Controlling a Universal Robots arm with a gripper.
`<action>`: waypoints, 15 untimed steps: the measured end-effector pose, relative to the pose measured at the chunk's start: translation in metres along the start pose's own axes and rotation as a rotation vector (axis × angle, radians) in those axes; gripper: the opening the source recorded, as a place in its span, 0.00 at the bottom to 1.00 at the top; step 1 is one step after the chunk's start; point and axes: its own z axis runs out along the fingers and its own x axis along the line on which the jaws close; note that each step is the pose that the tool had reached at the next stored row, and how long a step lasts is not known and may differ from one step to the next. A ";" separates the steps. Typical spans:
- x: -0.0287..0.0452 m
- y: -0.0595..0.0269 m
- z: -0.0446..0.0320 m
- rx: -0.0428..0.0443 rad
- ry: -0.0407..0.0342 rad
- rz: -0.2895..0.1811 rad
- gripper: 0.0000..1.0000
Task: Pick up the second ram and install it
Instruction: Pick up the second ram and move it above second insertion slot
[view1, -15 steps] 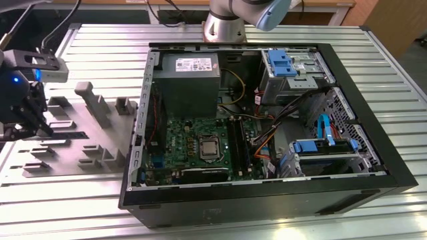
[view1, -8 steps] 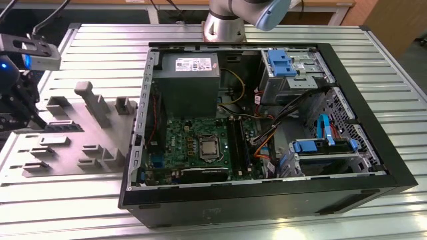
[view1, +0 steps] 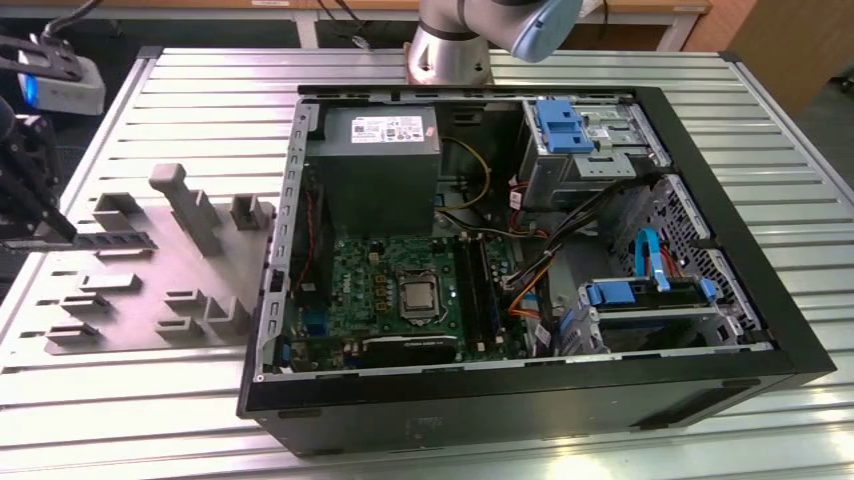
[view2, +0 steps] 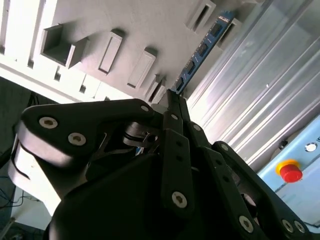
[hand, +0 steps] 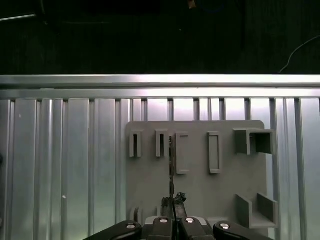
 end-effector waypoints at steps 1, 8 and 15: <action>-0.0002 0.0002 -0.0040 0.0001 -0.0001 0.000 0.11; -0.0015 0.0015 -0.0338 0.0003 -0.0002 0.000 0.11; -0.0031 0.0030 -0.0648 0.0005 0.0000 0.000 0.11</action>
